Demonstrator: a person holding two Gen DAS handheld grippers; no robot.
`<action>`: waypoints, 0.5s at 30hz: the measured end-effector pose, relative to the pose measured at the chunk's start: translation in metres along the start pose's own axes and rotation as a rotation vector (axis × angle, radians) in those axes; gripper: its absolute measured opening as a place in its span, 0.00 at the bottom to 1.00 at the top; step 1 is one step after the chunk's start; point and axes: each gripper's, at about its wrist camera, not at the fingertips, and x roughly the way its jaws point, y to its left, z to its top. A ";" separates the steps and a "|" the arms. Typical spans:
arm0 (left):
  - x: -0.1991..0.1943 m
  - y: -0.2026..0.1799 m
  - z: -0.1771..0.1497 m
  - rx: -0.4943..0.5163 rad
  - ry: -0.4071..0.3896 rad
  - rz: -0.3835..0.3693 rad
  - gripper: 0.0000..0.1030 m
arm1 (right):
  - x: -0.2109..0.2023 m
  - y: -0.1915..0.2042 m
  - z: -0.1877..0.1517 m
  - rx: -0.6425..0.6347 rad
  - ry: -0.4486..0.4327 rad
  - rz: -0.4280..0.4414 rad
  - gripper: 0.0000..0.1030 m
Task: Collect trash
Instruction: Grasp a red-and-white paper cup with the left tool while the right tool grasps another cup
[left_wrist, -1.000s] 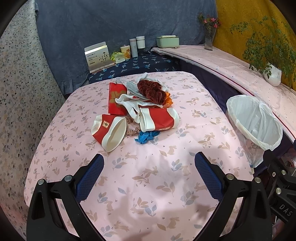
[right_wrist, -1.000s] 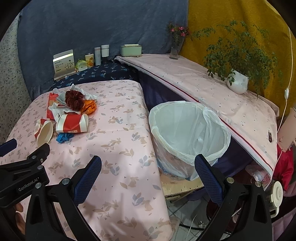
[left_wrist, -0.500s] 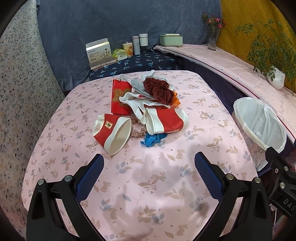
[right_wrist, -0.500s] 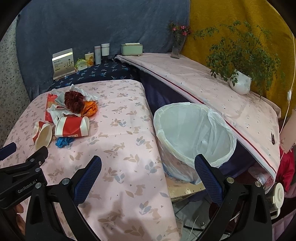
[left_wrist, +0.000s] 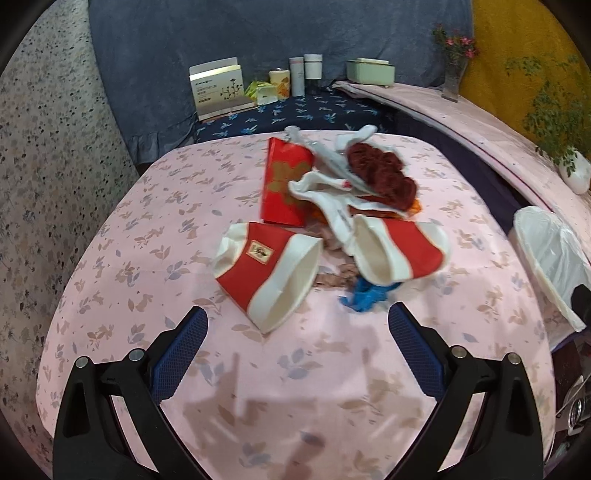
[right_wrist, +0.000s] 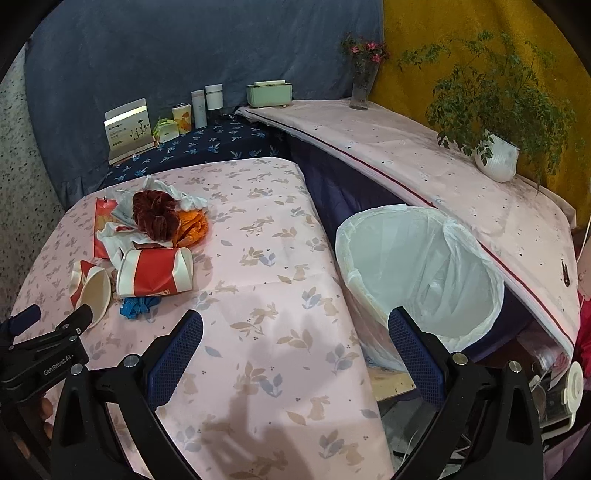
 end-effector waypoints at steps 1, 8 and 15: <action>0.004 0.003 0.001 -0.002 0.003 0.003 0.91 | 0.003 0.003 0.001 0.001 0.004 0.005 0.93; 0.037 0.022 0.003 -0.020 0.046 0.021 0.91 | 0.021 0.024 0.007 -0.019 0.019 0.021 0.93; 0.056 0.035 0.004 -0.047 0.075 0.005 0.88 | 0.037 0.050 0.012 -0.052 0.042 0.062 0.93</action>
